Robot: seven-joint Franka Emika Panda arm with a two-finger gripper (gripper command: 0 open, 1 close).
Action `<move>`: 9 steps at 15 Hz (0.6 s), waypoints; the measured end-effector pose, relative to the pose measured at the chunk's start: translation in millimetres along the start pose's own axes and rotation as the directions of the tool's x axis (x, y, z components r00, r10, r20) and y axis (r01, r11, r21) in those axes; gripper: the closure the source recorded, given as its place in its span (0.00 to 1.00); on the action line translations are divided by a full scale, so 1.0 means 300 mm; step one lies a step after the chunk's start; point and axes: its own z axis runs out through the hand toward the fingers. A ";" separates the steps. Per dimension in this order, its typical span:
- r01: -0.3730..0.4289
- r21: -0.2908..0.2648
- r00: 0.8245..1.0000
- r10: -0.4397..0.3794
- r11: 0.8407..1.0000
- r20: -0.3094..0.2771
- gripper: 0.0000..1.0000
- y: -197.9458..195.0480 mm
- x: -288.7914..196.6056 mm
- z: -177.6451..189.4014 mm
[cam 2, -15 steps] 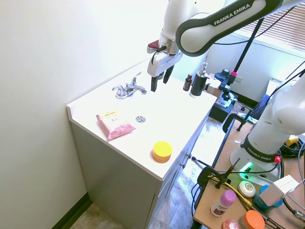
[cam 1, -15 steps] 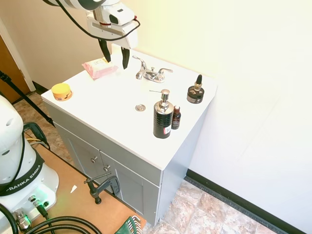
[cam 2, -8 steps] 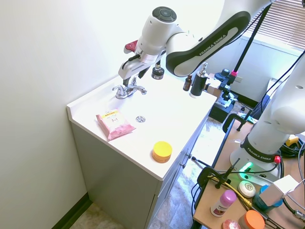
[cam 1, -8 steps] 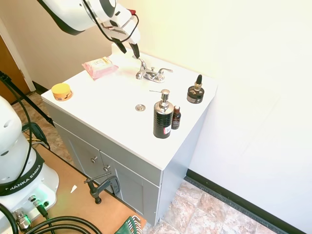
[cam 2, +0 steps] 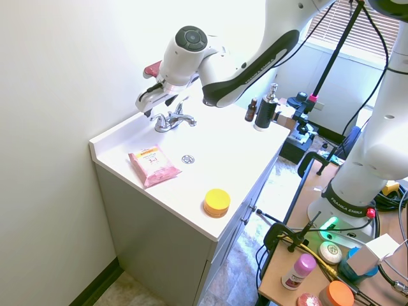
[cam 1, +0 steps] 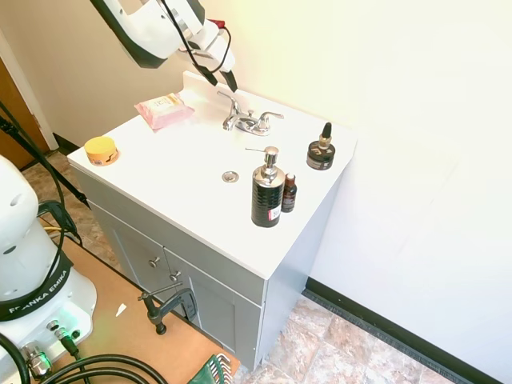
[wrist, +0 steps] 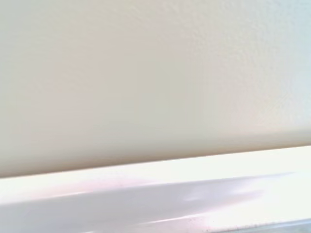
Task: Turn on the hot water
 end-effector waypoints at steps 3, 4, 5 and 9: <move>-0.007 -0.020 1.000 0.006 1.000 -0.017 0.00 -0.015 0.023 0.052; -0.010 -0.032 1.000 0.009 0.999 -0.020 0.00 -0.010 0.028 0.064; -0.013 -0.046 1.000 0.012 0.999 -0.024 0.00 -0.003 0.031 0.071; -0.016 -0.113 0.999 0.020 0.993 0.031 0.00 0.024 0.041 0.091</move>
